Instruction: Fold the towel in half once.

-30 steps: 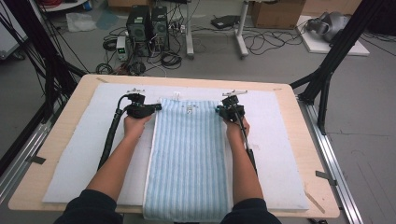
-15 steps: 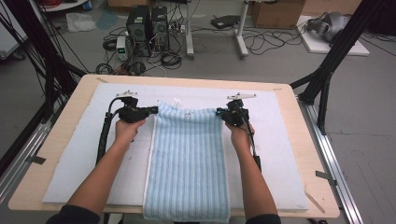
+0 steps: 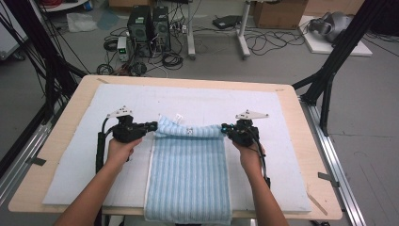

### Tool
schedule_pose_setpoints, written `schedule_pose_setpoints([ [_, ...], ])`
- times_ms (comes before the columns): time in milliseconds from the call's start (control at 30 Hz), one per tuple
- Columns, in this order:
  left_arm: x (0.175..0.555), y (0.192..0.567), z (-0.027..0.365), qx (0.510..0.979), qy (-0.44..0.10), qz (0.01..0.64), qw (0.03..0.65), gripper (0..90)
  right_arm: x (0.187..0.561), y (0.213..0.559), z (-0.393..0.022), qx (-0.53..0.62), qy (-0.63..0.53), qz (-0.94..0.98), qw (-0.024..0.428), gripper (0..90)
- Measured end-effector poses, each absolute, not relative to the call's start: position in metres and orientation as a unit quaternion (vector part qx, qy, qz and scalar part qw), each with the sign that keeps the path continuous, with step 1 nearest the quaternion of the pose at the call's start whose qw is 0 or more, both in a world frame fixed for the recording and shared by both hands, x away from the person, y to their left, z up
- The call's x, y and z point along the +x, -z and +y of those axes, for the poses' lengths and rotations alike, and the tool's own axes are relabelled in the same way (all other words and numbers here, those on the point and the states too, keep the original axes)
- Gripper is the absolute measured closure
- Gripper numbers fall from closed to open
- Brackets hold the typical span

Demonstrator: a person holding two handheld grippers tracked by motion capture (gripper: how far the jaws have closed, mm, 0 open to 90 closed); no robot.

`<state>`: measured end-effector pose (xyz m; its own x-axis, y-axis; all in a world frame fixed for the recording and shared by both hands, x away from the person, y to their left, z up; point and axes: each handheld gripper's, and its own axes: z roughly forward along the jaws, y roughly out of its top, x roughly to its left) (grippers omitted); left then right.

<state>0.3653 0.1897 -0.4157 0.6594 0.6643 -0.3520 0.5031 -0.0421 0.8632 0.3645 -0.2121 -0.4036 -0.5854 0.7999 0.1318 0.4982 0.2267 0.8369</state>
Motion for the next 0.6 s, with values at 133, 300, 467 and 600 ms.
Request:
schedule_pose_setpoints([
  [133,0.349,0.420,0.191,0.730,-0.065,0.395,0.553,85.6,0.347,0.404,-0.215,0.416,-0.458,0.769,0.163,87.6],
  [300,0.333,0.428,0.193,0.742,-0.058,0.385,0.545,85.5,0.323,0.408,-0.215,0.399,-0.451,0.782,0.163,87.6],
  [467,0.321,0.438,0.194,0.745,-0.043,0.384,0.544,85.3,0.307,0.417,-0.219,0.398,-0.455,0.783,0.148,87.6],
  [600,0.319,0.441,0.197,0.749,-0.045,0.387,0.536,84.6,0.301,0.425,-0.219,0.399,-0.442,0.791,0.143,86.7],
])
